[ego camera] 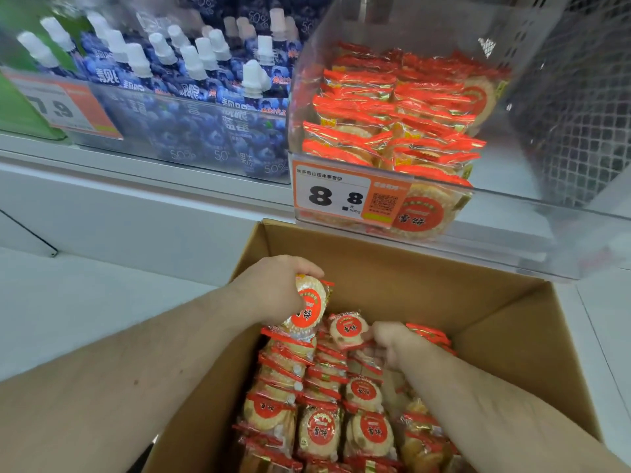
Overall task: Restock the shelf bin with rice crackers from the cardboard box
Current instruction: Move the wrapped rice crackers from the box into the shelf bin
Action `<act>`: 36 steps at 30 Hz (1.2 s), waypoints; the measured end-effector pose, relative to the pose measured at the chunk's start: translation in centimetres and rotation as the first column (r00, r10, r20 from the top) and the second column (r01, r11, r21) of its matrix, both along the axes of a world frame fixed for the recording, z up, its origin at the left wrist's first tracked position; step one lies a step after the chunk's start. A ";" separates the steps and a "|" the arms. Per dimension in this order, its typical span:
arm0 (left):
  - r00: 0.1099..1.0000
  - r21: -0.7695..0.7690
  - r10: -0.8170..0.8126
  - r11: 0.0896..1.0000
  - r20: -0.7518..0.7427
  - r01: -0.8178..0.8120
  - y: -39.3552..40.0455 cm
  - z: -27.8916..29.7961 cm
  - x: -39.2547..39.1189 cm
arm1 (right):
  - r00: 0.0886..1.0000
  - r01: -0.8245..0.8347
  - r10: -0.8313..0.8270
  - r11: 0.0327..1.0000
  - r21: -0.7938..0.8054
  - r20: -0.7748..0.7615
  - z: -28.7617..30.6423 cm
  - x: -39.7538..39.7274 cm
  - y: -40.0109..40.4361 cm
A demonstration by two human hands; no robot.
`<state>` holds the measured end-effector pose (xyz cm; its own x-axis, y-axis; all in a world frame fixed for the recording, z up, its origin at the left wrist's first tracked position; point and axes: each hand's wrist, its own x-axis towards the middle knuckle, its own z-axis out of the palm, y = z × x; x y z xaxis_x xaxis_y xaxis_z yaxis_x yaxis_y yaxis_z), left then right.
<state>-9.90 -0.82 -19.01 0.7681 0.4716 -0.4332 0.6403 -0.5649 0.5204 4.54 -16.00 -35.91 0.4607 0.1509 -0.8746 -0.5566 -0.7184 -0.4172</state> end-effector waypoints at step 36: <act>0.863 -0.551 0.142 0.816 0.485 0.175 -5.6 7.7 0.1 | 0.897 -0.216 -0.037 0.832 0.510 0.440 24.6 -5.6 -8.7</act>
<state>-9.80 -6.41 -11.31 0.9506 0.2517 -0.1817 0.2071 -0.0784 0.9752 -1.06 -24.74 -11.29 0.7174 0.5924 -0.3665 -0.1834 -0.3470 -0.9198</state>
